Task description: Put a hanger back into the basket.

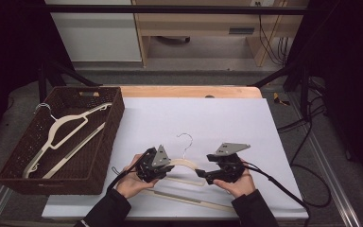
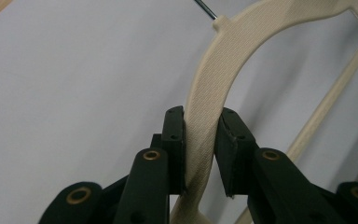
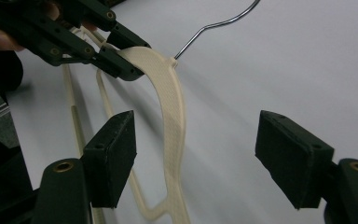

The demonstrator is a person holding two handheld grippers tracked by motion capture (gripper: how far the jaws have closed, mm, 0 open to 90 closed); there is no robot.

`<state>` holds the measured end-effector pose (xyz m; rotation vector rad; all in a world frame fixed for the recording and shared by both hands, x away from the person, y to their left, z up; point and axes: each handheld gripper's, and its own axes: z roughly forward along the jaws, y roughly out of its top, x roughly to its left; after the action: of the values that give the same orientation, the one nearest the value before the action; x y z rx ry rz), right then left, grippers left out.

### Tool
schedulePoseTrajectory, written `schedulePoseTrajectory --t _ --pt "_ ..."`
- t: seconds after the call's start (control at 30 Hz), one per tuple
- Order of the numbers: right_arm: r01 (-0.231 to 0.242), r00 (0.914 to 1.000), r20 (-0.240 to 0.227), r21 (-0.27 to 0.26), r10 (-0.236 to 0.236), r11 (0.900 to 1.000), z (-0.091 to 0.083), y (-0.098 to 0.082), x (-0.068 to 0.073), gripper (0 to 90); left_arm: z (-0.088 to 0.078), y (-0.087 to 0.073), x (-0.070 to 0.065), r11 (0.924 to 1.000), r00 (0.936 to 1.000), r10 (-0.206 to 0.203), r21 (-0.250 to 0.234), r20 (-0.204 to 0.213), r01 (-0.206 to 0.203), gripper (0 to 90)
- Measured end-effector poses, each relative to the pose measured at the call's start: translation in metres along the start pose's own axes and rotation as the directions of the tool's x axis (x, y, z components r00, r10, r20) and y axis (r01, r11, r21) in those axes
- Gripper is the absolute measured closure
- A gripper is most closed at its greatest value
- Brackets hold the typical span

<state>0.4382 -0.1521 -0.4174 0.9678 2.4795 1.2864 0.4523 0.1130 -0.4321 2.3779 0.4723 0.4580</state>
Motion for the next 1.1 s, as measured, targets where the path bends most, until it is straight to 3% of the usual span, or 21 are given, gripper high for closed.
schedulePoseTrajectory --t 0.23,0.37,0.5,0.67,0.8,0.93,1.0,1.07,1.1 --pt "-0.026 0.9993 -0.024 0.065 0.028 0.998 0.030 0.003 0.001 40.7 -0.001 0.000 -0.002 1.0000 1.0000 -0.006 -0.006 -0.001 0.006 74.1" --pt "-0.038 0.9974 -0.059 0.066 0.042 0.997 0.033 0.003 0.002 61.8 -0.002 0.000 -0.002 1.0000 1.0000 -0.004 -0.009 0.001 0.004 74.2" --pt "-0.042 0.9938 -0.099 0.075 0.050 0.996 0.031 0.005 0.001 74.2 -0.003 0.000 -0.003 0.9999 1.0000 -0.007 -0.013 0.005 0.007 74.3" --pt "-0.037 0.9912 -0.124 0.071 0.046 0.997 0.030 0.005 0.000 76.1 -0.004 -0.001 -0.003 0.9995 0.9998 -0.014 -0.028 0.013 0.015 74.3" --pt "-0.026 0.9869 -0.157 0.065 0.036 0.998 0.025 0.006 0.001 78.0 -0.009 -0.002 -0.002 0.9983 0.9984 -0.037 -0.043 0.042 0.038 73.4" --pt "-0.010 0.9737 -0.227 0.030 0.016 1.000 0.019 0.008 0.002 80.7 -0.017 -0.003 0.002 0.9952 0.9927 -0.042 -0.083 0.113 0.052 61.9" --pt "0.001 0.9603 -0.279 0.007 0.001 1.000 0.015 0.010 0.004 82.5 -0.019 -0.003 0.005 0.9937 0.9911 -0.051 -0.093 0.123 0.063 60.1" --pt "-0.001 0.9572 -0.289 0.002 0.001 1.000 0.013 0.010 0.005 83.1 -0.020 -0.003 0.006 0.9925 0.9892 -0.058 -0.099 0.134 0.072 60.1" --pt "0.011 0.9507 -0.310 -0.009 -0.013 1.000 0.011 0.011 0.006 84.0 -0.020 -0.003 0.006 0.9918 0.9881 -0.058 -0.105 0.142 0.074 59.9"
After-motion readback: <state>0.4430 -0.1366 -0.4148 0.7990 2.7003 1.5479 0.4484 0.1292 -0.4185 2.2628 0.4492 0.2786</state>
